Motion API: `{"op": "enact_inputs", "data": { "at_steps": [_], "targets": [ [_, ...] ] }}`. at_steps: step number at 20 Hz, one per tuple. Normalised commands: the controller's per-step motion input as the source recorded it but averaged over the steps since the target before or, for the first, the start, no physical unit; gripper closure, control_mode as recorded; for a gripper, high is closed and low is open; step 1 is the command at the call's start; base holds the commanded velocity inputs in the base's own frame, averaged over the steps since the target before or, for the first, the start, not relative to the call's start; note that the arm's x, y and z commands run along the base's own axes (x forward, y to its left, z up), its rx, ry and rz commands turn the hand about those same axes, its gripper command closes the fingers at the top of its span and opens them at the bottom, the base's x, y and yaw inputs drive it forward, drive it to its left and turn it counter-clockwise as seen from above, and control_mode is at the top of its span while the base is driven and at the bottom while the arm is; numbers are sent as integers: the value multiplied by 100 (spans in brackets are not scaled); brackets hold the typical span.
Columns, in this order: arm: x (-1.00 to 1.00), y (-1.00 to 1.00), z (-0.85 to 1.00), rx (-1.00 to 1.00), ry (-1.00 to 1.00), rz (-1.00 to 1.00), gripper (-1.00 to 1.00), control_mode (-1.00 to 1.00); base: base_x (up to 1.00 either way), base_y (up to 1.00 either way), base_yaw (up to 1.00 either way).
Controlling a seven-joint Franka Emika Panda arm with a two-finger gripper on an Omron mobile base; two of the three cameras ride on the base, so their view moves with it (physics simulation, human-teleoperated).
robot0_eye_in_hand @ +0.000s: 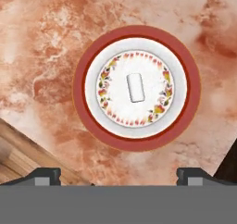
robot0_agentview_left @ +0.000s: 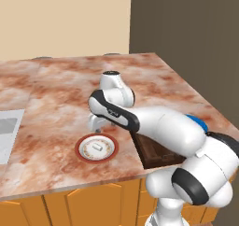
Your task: Move the dessert items from the plates to the tray.
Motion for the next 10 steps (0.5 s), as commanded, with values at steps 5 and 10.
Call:
{"op": "enact_inputs", "data": {
  "at_steps": [5, 10],
  "targets": [
    [32, 11, -23, 0, 3, 9, -100, -100, 0, 0, 0],
    [38, 0, -28, 0, 4, 4, -100, -100, 0, 0, 0]
  ]
}}
